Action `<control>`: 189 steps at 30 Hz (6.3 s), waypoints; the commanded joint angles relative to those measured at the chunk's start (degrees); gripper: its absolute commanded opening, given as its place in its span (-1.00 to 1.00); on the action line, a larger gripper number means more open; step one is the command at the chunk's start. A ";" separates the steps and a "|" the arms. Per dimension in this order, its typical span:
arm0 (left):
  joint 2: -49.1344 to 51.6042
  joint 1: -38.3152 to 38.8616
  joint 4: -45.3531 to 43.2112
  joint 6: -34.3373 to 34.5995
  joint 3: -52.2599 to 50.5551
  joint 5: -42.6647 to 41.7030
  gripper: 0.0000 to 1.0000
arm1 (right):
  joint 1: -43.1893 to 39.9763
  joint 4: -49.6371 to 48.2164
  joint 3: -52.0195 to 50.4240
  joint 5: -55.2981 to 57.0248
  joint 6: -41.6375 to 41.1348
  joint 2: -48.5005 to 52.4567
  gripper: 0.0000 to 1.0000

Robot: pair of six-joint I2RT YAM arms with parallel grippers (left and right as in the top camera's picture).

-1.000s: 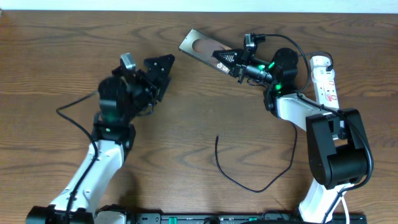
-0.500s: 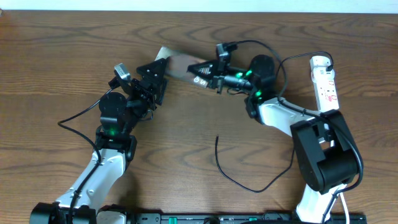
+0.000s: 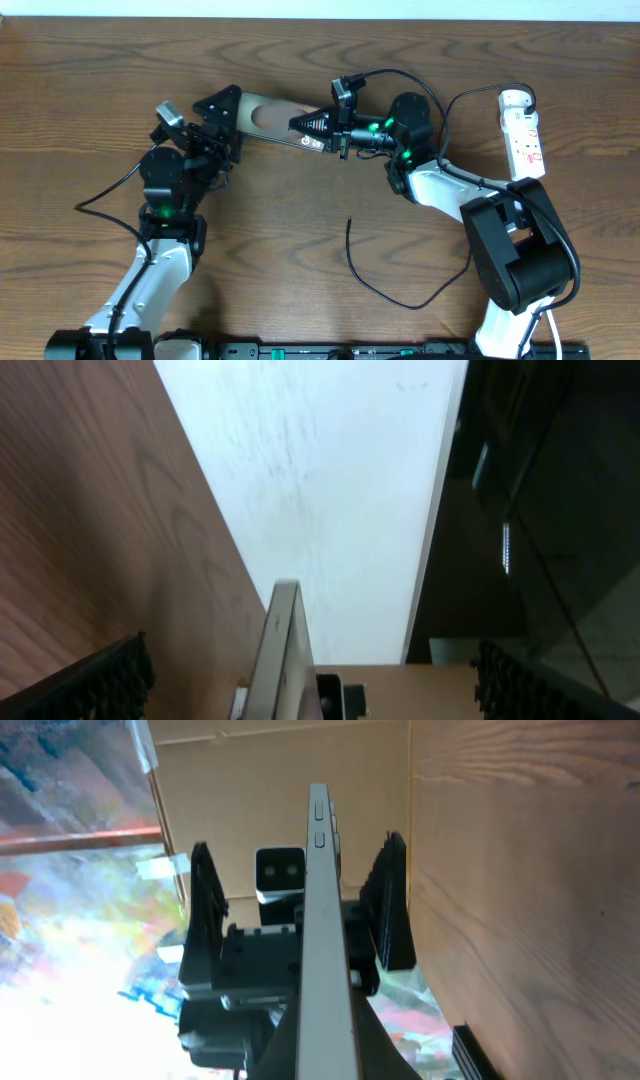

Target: Plug charger to phone and switch on socket

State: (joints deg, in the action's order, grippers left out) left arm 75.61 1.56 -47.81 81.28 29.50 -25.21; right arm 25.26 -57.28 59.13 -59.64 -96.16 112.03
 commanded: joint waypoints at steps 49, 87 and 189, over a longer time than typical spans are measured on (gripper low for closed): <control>-0.76 -0.20 -3.52 0.46 -0.02 -4.68 0.43 | 8.44 4.37 0.44 7.15 1.92 -0.37 -0.97; -0.76 -0.20 -3.54 0.44 -0.02 -8.28 0.68 | 8.55 4.39 0.44 10.05 4.52 -0.37 -0.97; 0.79 -21.42 -3.54 -7.34 1.97 -34.58 -0.85 | 5.09 11.78 0.44 4.28 28.70 -0.37 0.99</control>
State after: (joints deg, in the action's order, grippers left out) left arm 76.01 -15.68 -50.35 75.26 27.77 -46.04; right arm 31.14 -45.98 59.88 -51.92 -76.82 111.07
